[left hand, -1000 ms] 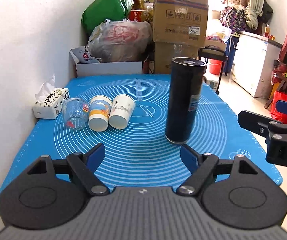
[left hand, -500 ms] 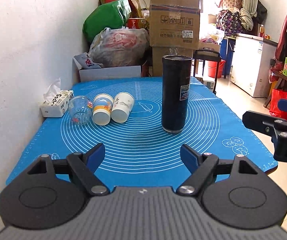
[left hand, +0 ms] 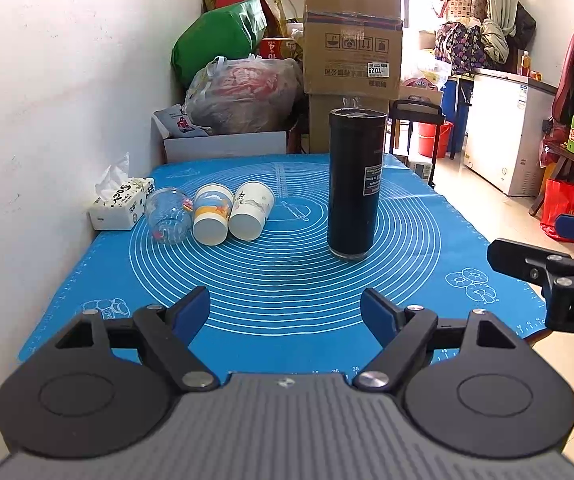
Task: Flip cup upside down
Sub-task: 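Open the right gripper and withdraw from the standing bottle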
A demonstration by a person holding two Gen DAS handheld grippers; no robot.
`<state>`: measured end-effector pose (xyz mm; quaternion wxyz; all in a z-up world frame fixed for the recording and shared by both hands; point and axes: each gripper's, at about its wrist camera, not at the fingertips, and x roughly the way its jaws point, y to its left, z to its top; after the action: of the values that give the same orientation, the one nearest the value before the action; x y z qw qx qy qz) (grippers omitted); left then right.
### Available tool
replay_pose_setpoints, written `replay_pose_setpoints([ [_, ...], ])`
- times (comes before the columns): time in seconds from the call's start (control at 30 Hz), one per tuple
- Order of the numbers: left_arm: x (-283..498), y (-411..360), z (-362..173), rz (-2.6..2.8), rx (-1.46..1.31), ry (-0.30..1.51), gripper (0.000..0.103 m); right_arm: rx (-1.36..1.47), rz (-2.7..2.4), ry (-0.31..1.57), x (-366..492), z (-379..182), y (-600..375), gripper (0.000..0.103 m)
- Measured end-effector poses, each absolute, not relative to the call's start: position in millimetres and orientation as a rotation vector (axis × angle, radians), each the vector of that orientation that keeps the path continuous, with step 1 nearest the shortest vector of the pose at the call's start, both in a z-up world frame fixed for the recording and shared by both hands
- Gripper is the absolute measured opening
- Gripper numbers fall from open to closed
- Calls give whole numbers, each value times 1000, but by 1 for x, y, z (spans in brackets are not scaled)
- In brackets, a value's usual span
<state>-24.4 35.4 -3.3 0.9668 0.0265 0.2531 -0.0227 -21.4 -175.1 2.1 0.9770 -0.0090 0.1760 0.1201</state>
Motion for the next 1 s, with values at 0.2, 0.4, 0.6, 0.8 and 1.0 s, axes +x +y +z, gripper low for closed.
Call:
replay_pose_setpoints([
  [0.2,-24,36,-4,-45,51,514,82,-23,243,351,-21,3,-174,100],
  [0.4,-26,36,-4,-42,53,517,82,-22,242,348,-22,4,-175,100],
  [0.6,-26,36,-4,-46,51,520,82,-23,240,343,-23,5,-174,100],
  [0.8,-25,37,-4,-39,51,524,82,-24,243,346,-23,5,-172,100],
  [1.0,-25,37,-4,-34,56,528,82,-19,244,346,-23,5,-173,100],
])
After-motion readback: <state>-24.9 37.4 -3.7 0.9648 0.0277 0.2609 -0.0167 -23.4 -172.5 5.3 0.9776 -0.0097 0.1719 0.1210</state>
